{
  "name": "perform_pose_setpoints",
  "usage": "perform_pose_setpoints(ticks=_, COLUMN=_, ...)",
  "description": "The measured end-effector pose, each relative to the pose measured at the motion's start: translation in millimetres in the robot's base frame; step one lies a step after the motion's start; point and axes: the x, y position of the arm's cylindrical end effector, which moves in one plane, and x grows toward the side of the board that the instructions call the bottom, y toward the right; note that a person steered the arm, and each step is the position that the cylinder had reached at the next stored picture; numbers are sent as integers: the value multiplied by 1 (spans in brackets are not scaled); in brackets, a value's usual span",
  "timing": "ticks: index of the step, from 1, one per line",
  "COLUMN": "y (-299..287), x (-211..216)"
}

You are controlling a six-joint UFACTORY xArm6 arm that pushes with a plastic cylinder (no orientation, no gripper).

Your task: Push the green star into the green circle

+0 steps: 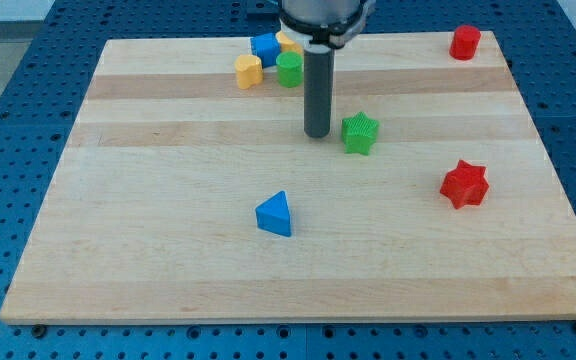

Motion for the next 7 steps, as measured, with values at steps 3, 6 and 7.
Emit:
perform_pose_setpoints(ticks=3, y=21, x=62)
perform_pose_setpoints(ticks=6, y=62, x=72)
perform_pose_setpoints(ticks=7, y=62, x=67)
